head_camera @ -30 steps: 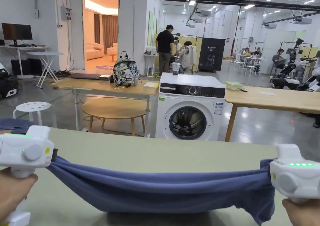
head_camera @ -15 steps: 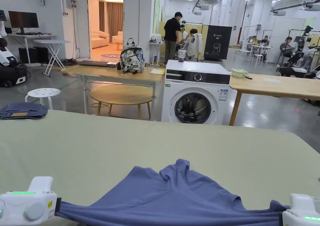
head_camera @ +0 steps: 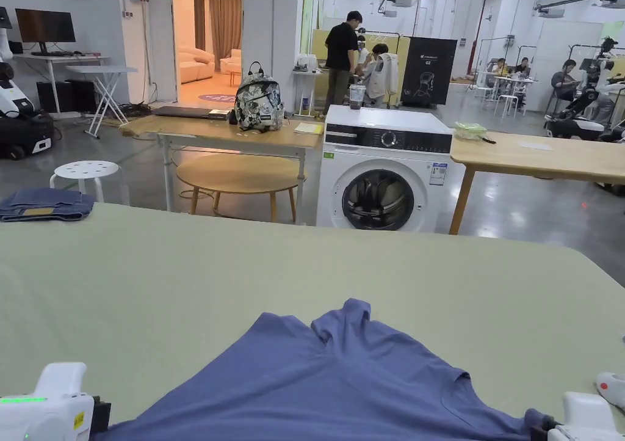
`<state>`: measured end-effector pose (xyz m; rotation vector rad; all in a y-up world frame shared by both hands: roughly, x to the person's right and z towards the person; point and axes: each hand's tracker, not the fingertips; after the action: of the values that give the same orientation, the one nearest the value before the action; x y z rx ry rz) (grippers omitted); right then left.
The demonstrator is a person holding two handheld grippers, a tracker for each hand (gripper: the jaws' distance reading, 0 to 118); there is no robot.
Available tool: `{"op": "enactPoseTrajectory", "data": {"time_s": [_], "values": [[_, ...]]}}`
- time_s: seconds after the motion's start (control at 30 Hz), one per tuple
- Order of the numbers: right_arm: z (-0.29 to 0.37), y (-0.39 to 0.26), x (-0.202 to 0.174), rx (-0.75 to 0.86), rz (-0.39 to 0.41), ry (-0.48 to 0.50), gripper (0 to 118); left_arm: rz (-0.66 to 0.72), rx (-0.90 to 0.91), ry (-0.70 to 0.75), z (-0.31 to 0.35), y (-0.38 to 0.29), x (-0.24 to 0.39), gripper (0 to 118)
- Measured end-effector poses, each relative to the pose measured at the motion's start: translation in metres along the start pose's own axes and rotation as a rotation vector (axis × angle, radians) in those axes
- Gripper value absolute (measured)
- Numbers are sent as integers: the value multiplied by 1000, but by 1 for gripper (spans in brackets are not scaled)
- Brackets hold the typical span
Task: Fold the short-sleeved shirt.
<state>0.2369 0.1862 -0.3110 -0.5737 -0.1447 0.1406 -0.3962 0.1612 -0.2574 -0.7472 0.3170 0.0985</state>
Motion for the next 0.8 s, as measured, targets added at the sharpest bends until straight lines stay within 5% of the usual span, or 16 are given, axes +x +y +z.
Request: {"op": "enactPoseTrajectory", "data": {"time_s": [0.3,0.33,0.4,0.5,0.8], "values": [[56,35,-50,178,-53,86,54,-28,211,-71,58,27,33,33],[56,37,-56,203,-66,93,50,-48,241,-63,65,26,43,33],[68,41,-69,239,-80,121,16,-79,310,-65,76,25,60,25],[70,43,-84,291,-101,173,1,-108,362,-71,87,25,86,2],[91,53,-111,329,-129,260,0,-81,419,-138,117,24,132,0]]}}
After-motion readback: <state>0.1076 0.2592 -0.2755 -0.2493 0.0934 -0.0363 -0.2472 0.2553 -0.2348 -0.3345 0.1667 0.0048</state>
